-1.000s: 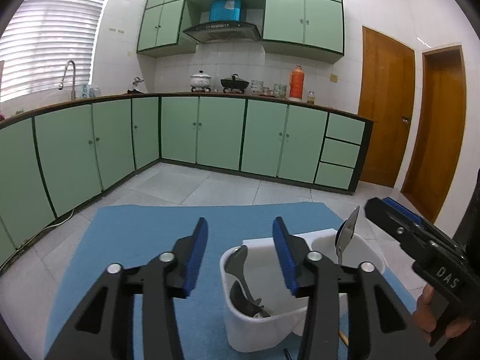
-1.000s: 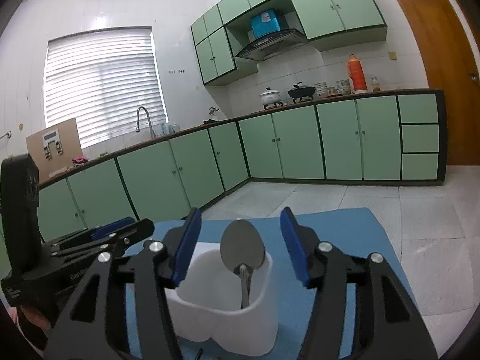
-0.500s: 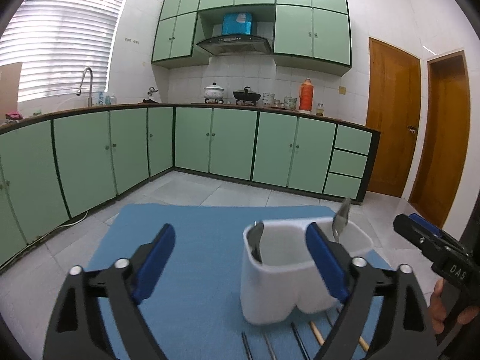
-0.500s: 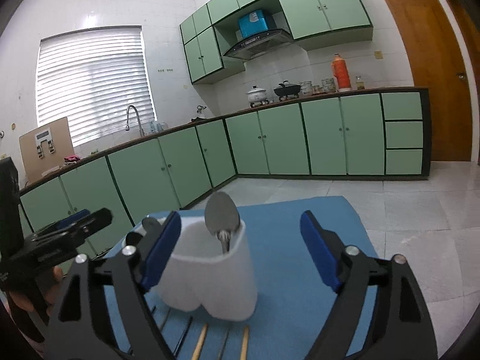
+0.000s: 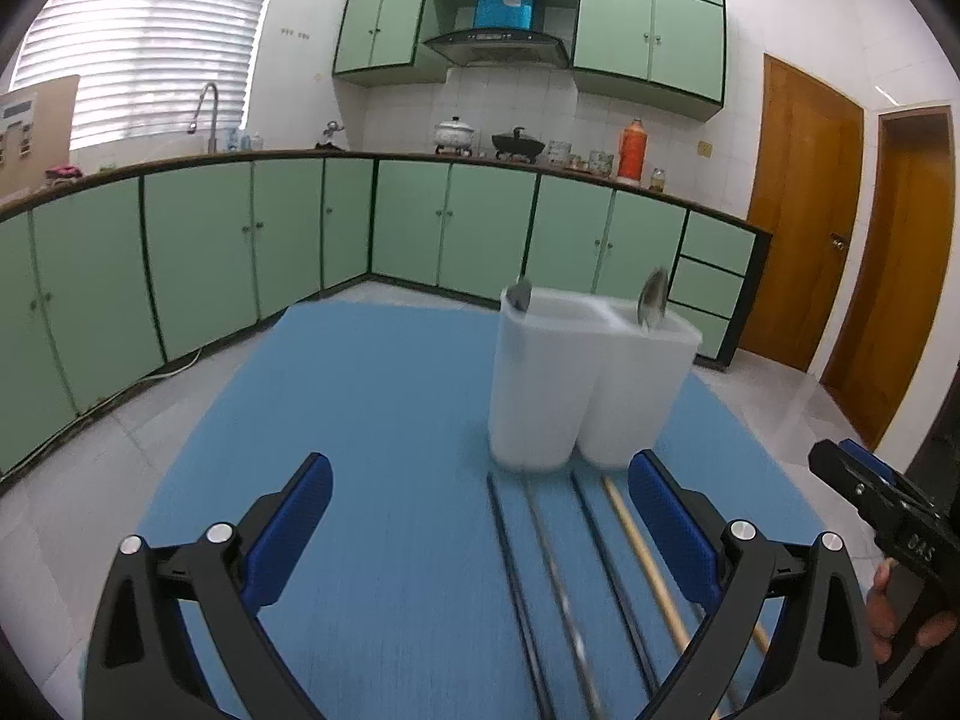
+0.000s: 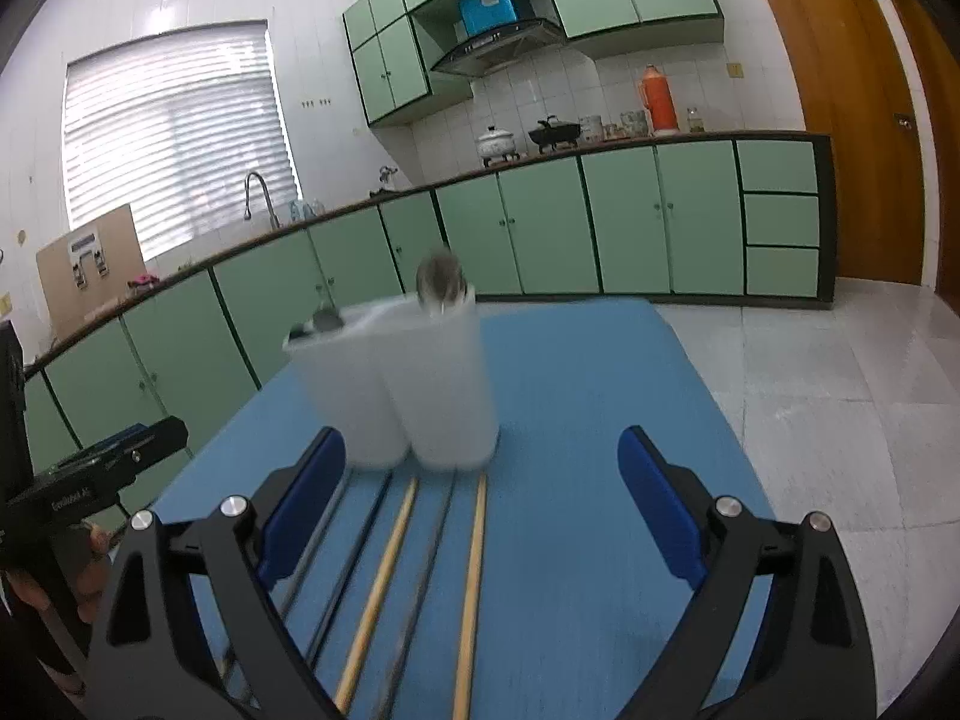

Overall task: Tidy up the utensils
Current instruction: 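Move both tools back over the table toward the chopsticks, then close the right tool on the light wooden chopstick while the left tool moves to the black gold-banded chopstick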

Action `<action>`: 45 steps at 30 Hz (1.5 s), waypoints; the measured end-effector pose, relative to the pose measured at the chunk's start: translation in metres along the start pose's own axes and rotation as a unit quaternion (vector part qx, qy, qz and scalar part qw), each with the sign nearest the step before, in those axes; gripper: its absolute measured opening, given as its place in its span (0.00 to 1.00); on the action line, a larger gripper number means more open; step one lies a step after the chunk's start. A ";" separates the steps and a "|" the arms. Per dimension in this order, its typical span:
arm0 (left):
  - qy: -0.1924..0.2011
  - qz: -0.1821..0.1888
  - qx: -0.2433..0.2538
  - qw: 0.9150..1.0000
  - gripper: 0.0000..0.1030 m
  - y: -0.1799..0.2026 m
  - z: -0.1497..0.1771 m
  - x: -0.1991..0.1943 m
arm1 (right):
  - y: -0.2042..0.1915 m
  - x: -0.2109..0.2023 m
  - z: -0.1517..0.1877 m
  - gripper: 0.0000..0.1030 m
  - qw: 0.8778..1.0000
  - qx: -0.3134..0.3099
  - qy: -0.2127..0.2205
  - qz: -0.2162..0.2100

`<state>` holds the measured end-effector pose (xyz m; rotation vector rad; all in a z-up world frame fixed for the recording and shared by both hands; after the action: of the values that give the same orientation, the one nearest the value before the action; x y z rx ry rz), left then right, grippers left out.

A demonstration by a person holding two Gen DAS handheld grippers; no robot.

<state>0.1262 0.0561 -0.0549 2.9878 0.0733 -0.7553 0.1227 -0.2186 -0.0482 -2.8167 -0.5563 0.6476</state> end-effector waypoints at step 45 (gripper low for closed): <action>-0.028 -0.065 0.005 0.997 0.77 -0.010 0.112 -0.066 | -0.027 -0.064 0.127 0.24 0.996 -0.053 -0.063 0.034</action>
<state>0.0146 0.0562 -0.1226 2.9921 0.2653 -0.8541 0.0038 -0.2065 -0.1288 -2.9189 -0.5334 0.8368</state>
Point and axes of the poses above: each gripper's, at about its wrist camera, not at the fingertips, and x roughly the way its jaws point, y to its right, z to its underside, the point moved 1 cm from there along x, roughly the way its jaws point, and after that the axes turned 8 degrees about -z, right-handed, at the moved point
